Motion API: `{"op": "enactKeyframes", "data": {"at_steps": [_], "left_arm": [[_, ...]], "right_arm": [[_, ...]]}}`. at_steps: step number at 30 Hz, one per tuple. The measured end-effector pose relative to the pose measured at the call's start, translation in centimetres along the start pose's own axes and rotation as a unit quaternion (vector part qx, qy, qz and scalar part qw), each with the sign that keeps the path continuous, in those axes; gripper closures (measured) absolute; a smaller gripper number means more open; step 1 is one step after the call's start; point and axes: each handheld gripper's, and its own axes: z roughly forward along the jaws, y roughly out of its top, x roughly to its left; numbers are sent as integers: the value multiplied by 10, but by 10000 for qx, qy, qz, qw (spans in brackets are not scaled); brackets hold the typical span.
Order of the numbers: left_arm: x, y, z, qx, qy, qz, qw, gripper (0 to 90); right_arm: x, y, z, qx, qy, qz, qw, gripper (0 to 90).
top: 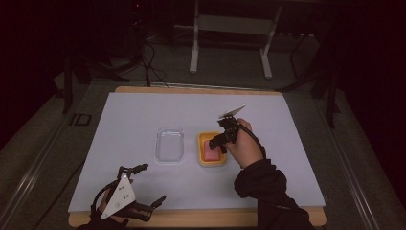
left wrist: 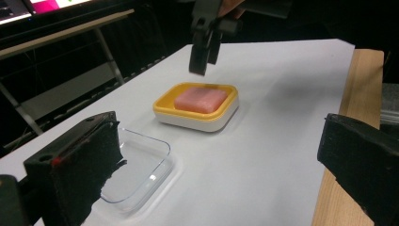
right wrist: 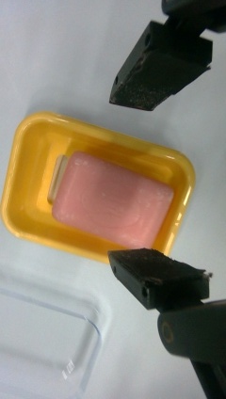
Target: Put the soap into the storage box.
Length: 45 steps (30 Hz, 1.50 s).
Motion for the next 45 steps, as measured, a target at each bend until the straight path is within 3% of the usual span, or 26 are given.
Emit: {"op": "enactKeyframes", "data": {"at_steps": [2, 5, 8, 14, 17, 21, 28, 45], "left_arm": [[0, 0, 0, 2, -1, 2, 10000, 7], [0, 0, 0, 17, -3, -3, 10000, 7], [0, 0, 1, 32, -6, 5, 10000, 7], [0, 0, 1, 40, 0, 11, 10000, 6], [0, -1, 2, 47, 1, 12, 10000, 6], [-1, 0, 2, 54, 1, 20, 10000, 6], [-1, -1, 2, 81, 2, 26, 10000, 6], [-2, -1, 3, 97, 5, 46, 9999, 7]], "right_arm": [[-5, -4, -5, -71, 162, -144, 9997, 199], [-13, -13, -12, -252, 198, -437, 9985, 188], [-22, -22, -20, -437, 251, -567, 9971, 188], [-39, -38, -34, -756, 267, -913, 9926, 192], [-44, -48, -38, -896, 73, -1239, 9882, 192], [-54, -61, -38, -864, 243, -1188, 9888, 191], [-68, -84, -35, -997, 230, -1208, 9874, 189], [-98, -126, -33, -1364, 269, -794, 9871, 190]]}}
